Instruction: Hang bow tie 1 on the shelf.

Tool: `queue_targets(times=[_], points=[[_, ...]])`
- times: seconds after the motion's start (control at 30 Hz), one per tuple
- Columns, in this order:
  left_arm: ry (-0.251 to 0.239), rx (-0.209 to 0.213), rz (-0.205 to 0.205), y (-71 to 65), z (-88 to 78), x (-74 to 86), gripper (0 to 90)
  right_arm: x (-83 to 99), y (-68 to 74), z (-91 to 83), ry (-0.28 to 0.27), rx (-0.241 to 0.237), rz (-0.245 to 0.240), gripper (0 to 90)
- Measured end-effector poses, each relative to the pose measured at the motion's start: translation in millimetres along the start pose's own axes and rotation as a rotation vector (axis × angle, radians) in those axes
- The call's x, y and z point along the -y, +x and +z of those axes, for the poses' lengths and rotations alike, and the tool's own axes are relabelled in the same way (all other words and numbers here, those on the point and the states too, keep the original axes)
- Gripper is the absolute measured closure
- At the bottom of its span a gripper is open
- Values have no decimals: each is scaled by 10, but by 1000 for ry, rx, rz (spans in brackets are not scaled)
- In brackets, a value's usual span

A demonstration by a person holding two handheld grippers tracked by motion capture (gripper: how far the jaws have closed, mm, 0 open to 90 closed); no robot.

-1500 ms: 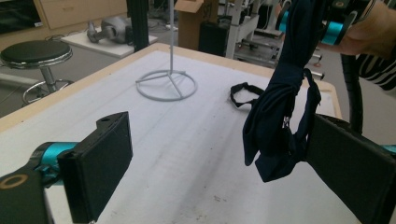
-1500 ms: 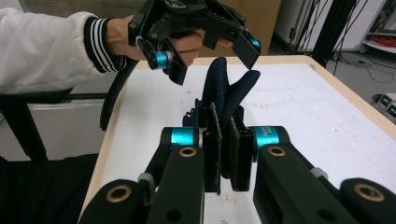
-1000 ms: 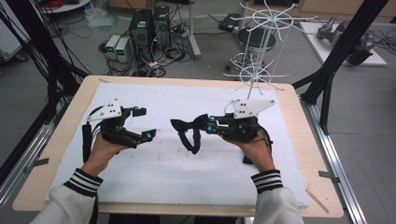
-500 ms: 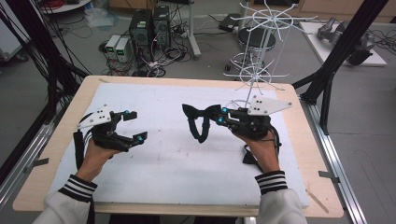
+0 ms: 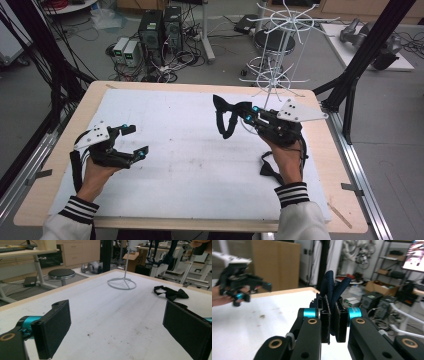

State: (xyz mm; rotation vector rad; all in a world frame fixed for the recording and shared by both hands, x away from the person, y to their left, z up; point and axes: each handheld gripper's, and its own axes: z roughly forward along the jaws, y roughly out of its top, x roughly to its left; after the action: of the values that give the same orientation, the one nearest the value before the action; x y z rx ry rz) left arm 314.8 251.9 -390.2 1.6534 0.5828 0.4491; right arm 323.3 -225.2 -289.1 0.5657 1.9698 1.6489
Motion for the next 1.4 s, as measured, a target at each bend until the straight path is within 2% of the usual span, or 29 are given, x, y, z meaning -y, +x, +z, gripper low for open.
queue_targets(times=[0.23, 0.63, 1.0, 1.2, 1.4], points=[[-42, -39, 8, 25, -77, 153, 84, -13, -53, -60, -3, 97, 7, 864], [-40, -48, -12, 53, -89, 304, 83, -17, -140, -94, -15, 202, 13, 864], [-46, -45, -21, 68, -118, 397, 83, 3, -248, -94, -17, 266, 17, 863], [-74, -66, -16, 76, -147, 452, 83, 33, -308, -100, -8, 289, 20, 862], [-90, -94, -11, 78, -173, 515, 83, 35, -350, -83, 3, 315, -5, 862]])
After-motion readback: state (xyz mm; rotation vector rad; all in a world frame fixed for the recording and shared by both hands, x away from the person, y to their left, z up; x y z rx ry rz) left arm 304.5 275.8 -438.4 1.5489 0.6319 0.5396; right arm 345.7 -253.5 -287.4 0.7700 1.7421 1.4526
